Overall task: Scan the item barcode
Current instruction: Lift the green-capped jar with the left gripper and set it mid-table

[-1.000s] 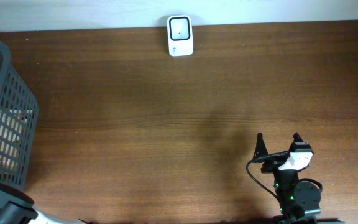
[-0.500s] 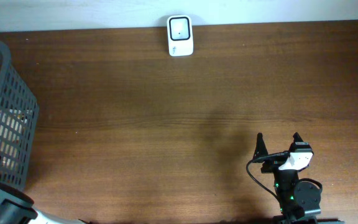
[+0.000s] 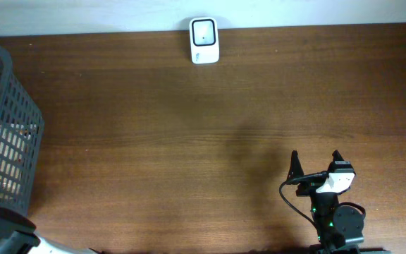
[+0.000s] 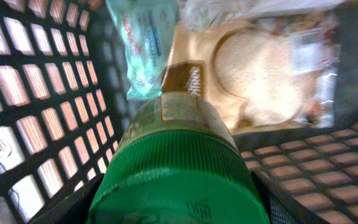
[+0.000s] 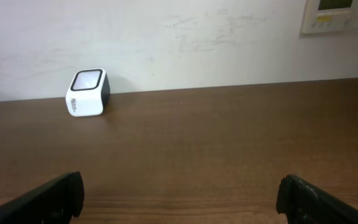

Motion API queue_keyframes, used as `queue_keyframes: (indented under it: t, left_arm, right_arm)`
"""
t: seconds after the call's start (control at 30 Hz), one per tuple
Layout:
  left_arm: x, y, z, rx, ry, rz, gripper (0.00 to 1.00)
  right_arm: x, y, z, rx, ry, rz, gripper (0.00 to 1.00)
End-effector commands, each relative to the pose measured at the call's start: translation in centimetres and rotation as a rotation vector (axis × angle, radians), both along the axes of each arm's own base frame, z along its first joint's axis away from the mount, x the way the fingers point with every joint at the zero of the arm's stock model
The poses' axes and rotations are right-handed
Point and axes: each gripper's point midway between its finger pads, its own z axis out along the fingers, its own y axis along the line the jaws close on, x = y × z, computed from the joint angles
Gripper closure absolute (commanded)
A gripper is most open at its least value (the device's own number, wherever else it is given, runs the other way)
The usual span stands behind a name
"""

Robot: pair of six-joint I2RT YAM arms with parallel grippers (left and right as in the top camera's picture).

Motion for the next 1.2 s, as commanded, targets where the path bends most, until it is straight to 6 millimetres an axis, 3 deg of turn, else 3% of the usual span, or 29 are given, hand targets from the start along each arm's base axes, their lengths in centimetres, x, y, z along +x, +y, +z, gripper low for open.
queue_keyframes:
  t: [0.0, 0.03, 0.07, 0.13, 0.2, 0.23, 0.27, 0.33, 0.37, 0.43, 0.5, 0.57, 0.6, 0.63, 0.67, 0.7, 0.8, 0.9, 0.93, 1.0, 1.03, 1.1, 1.17]
  left_arm:
    - [2.6, -0.7, 9.2, 0.181, -0.198, -0.054, 0.51]
    - [4.4, -2.4, 15.4, 0.301, -0.357, -0.120, 0.51]
    - [6.0, -5.1, 20.0, 0.360, -0.512, -0.188, 0.53]
    - [8.6, -12.5, 26.8, 0.396, -0.772, -0.410, 0.53]
    - [9.7, -19.9, 29.1, 0.360, -0.868, -0.601, 0.51]
    - [10.4, -24.9, 28.7, 0.291, -0.877, -0.734, 0.51]
    - [10.9, -30.5, 27.2, 0.186, -0.848, -0.901, 0.51]
    - [12.0, -38.8, 24.3, 0.087, -0.764, -1.169, 0.54]
    - [12.2, -41.3, 22.6, 0.062, -0.698, -1.235, 0.54]
    - [12.2, -46.9, 16.8, -0.017, -0.497, -1.382, 0.53]
    - [12.4, -51.2, 11.1, -0.098, -0.330, -1.485, 0.53]
    - [13.0, -55.7, 3.2, -0.166, -0.181, -1.546, 0.53]
    - [13.2, -56.9, 1.0, -0.177, -0.157, -1.558, 0.53]
    - [13.4, -58.8, -3.1, -0.196, -0.117, -1.567, 0.53]
    - [13.4, -59.9, -5.6, -0.204, -0.097, -1.570, 0.53]
    - [13.3, -61.6, -9.3, -0.203, -0.058, -1.594, 0.53]
    - [13.5, -63.6, -14.9, -0.161, 0.029, -1.624, 0.53]
    - [13.6, -64.5, -16.8, -0.163, 0.040, -1.633, 0.47]
    - [13.5, -64.5, -16.9, -0.164, 0.044, -1.634, 0.44]
    - [13.6, -64.5, -17.0, -0.164, 0.045, -1.634, 0.26]
    - [13.6, -64.5, -17.0, -0.163, 0.043, -1.634, 0.10]
    - [13.7, -64.4, -16.9, -0.163, 0.043, -1.632, 0.01]
    - [14.5, -63.5, -15.6, -0.139, 0.040, -1.609, 0.01]
  right_arm:
    - [0.0, -0.3, -0.3, -0.006, 0.006, -0.014, 0.02]
    - [0.0, -0.3, -0.3, -0.006, 0.006, -0.014, 0.02]
    - [0.0, -0.3, -0.3, -0.006, 0.006, -0.014, 0.02]
    - [0.0, -0.3, -0.3, -0.006, 0.006, -0.014, 0.02]
    - [0.0, -0.3, -0.3, -0.006, 0.006, -0.014, 0.02]
    - [0.0, -0.3, -0.3, -0.006, 0.006, -0.014, 0.02]
    - [0.0, -0.3, -0.3, -0.006, 0.006, -0.014, 0.02]
    - [0.0, -0.3, -0.3, -0.006, 0.006, -0.014, 0.02]
    - [0.0, -0.3, -0.3, -0.006, 0.006, -0.014, 0.02]
    - [0.0, -0.3, -0.3, -0.006, 0.006, -0.014, 0.02]
    - [0.0, -0.3, -0.3, -0.006, 0.006, -0.014, 0.02]
    - [0.0, -0.3, -0.3, -0.006, 0.006, -0.014, 0.02]
    - [0.0, -0.3, -0.3, -0.006, 0.006, -0.014, 0.02]
    - [0.0, -0.3, -0.3, -0.006, 0.006, -0.014, 0.02]
    - [0.0, -0.3, -0.3, -0.006, 0.006, -0.014, 0.02]
    - [0.0, -0.3, -0.3, -0.006, 0.006, -0.014, 0.02]
    - [0.0, -0.3, -0.3, -0.006, 0.006, -0.014, 0.02]
    - [0.0, -0.3, -0.3, -0.006, 0.006, -0.014, 0.02]
    - [0.0, -0.3, -0.3, -0.006, 0.006, -0.014, 0.02]
    - [0.0, -0.3, -0.3, -0.006, 0.006, -0.014, 0.01]
    - [0.0, -0.3, -0.3, -0.006, 0.006, -0.015, 0.02]
    - [0.0, -0.3, -0.3, -0.006, 0.006, -0.014, 0.02]
    - [0.0, -0.3, -0.3, -0.006, 0.006, -0.014, 0.02]
